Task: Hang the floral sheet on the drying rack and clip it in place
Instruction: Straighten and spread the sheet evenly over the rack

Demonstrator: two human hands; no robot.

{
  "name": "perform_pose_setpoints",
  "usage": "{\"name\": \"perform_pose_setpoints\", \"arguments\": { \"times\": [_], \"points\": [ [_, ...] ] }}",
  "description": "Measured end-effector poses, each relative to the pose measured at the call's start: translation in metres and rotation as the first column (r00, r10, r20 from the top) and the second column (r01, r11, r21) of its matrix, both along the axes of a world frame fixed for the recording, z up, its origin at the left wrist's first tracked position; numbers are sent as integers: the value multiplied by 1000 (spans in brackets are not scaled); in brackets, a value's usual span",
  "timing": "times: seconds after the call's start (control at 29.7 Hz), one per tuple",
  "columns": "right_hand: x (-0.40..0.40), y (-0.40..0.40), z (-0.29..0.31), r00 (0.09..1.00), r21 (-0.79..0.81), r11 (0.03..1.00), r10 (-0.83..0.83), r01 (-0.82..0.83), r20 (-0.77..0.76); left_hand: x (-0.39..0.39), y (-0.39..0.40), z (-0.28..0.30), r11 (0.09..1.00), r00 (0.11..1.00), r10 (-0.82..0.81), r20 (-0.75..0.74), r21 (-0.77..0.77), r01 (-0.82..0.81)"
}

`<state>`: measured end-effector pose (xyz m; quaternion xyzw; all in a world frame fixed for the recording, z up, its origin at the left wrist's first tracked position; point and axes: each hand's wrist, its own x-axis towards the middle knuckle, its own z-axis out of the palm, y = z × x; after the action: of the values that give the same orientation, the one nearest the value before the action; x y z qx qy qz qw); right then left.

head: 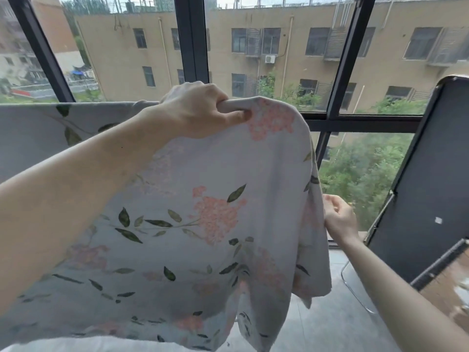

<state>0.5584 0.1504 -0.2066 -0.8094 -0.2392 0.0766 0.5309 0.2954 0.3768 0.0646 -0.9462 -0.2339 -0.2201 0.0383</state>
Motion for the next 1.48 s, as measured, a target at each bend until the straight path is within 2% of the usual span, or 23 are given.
{"name": "perform_pose_setpoints", "arguments": {
  "times": [0.07, 0.2, 0.3, 0.37, 0.44, 0.5, 0.54, 0.61, 0.77, 0.87, 1.04, 1.18, 1.35, 1.48],
  "points": [
    [-22, -14, -38, 994, 67, 992, -103, 105, -27, 2, -5, -1, 1000, 1000, -3, 4, 1, 3],
    [-70, -24, -95, 996, 36, 999, -31, 34, -89, 7, -7, -2, 1000, 1000, -7, 9, 10, 7],
    [-93, -32, -141, 977, -182, 983, -47, 8, -210, 7, -6, -4, 1000, 1000, 10, 17, 19, -10],
    [-105, -35, -162, 968, -353, 935, -50, -41, -246, 6, -7, -5, 1000, 1000, 15, 24, 24, -16],
    [-116, -31, -166, 974, -371, 923, 20, -105, -227, 6, -7, -6, 999, 1000, 18, 21, 31, -18],
    [-125, -21, -163, 970, -243, 962, 63, -121, -235, 5, -7, -6, 999, 1000, 24, 15, 21, -24],
    [-126, -18, -157, 968, -173, 981, 43, -88, -249, 6, -8, -5, 999, 1000, 23, 16, 23, -24],
    [-126, -13, -153, 984, -101, 995, -41, 23, -174, 5, -8, -5, 999, 999, 31, 16, 16, -32],
    [-112, -12, -165, 985, -223, 968, -138, 113, -101, 3, -6, -6, 999, 999, 38, 23, -10, -38],
    [-101, -14, -176, 993, -346, 935, -103, 75, -64, 3, -4, -7, 999, 999, 31, 20, -14, -31],
    [-85, -7, -176, 997, -450, 893, -58, 25, -59, 8, -3, -7, 999, 999, 42, 7, 3, -42],
    [-91, -7, -184, 985, -377, 923, -131, 80, -110, 9, -1, -6, 999, 999, 42, 1, -5, -42],
    [-146, -33, -203, 936, -376, 911, -267, 167, -231, 5, -1, -8, 998, 998, 64, 16, -4, -64],
    [-190, -22, -174, 967, -44, 987, -157, 151, -202, 4, -7, -18, 997, 998, 56, 21, 60, -57]
  ]
}}
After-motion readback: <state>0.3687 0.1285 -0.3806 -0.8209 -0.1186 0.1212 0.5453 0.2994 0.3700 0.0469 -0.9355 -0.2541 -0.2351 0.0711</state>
